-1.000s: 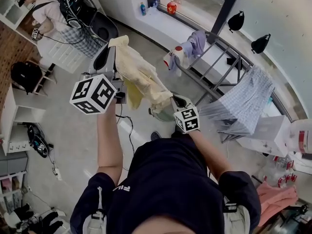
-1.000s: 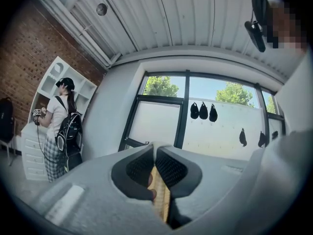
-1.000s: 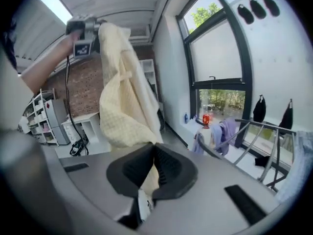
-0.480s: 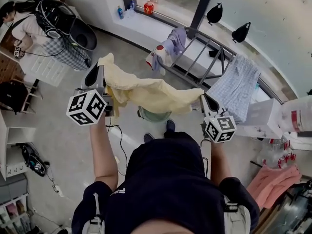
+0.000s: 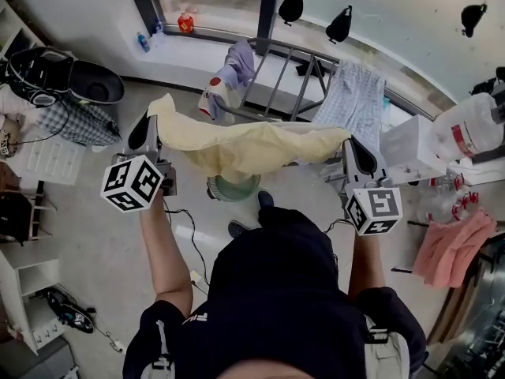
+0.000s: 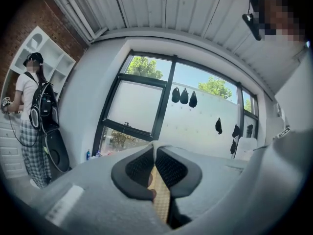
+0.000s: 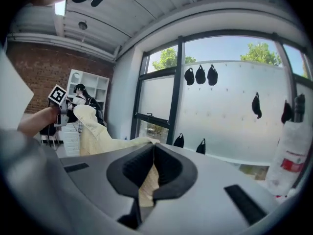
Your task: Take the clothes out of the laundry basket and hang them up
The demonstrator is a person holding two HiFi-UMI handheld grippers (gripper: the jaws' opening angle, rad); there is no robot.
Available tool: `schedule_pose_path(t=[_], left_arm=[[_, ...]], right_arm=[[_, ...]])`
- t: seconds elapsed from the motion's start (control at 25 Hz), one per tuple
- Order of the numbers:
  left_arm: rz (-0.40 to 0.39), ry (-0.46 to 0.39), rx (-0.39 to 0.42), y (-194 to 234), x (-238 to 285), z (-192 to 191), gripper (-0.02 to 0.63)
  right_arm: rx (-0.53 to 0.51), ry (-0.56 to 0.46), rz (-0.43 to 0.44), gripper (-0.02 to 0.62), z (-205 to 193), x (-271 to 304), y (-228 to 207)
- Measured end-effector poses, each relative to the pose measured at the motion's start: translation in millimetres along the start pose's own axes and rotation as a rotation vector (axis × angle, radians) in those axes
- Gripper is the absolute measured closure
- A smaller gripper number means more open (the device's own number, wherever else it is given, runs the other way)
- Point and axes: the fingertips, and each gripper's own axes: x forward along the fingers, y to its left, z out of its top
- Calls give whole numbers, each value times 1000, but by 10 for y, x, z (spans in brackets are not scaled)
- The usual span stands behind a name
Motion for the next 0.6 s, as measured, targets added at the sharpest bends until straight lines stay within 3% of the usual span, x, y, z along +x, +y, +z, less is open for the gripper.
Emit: schedule_pose_path(t=[0.28, 0.6], left_arm=[[-92, -37, -7, -404, 416, 155, 577], [-132, -9, 78, -864, 1235, 334, 577]], right_arm=[[-66, 9, -166, 588, 226, -395, -479], [-81, 7, -264, 588, 300, -32, -1297]])
